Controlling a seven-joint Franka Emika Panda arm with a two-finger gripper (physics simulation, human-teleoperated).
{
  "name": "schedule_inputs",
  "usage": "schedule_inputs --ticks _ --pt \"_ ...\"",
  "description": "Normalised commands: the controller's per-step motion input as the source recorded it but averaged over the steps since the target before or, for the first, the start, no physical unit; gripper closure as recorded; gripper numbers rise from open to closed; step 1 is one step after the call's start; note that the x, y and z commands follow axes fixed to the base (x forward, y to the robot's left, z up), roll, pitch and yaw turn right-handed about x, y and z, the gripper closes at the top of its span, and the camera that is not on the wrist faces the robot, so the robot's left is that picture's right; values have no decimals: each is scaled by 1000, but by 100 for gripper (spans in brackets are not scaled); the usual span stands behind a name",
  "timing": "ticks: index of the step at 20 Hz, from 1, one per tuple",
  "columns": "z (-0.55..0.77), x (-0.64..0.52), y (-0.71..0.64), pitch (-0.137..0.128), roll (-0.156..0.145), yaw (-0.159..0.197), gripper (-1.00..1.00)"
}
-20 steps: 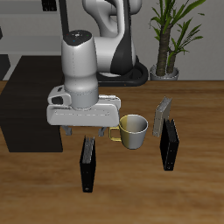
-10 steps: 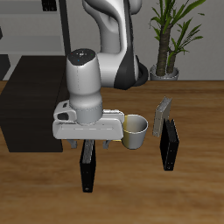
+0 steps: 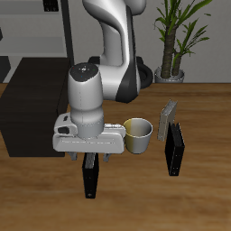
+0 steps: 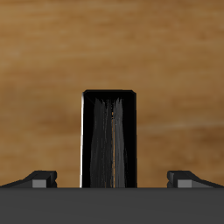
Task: Place the right black book upright on top of the shelf and place the white-yellow mug on top of the shelf
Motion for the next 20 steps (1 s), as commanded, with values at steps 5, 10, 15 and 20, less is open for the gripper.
schedule_inputs --ticks 5,10,15,20 --pt "-220 35 -38 48 -10 4 100" --pt "-32 -29 4 12 10 8 100" --pt "153 -46 -15 -10 1 2 100" --pt "402 -186 65 -18 7 -22 100"
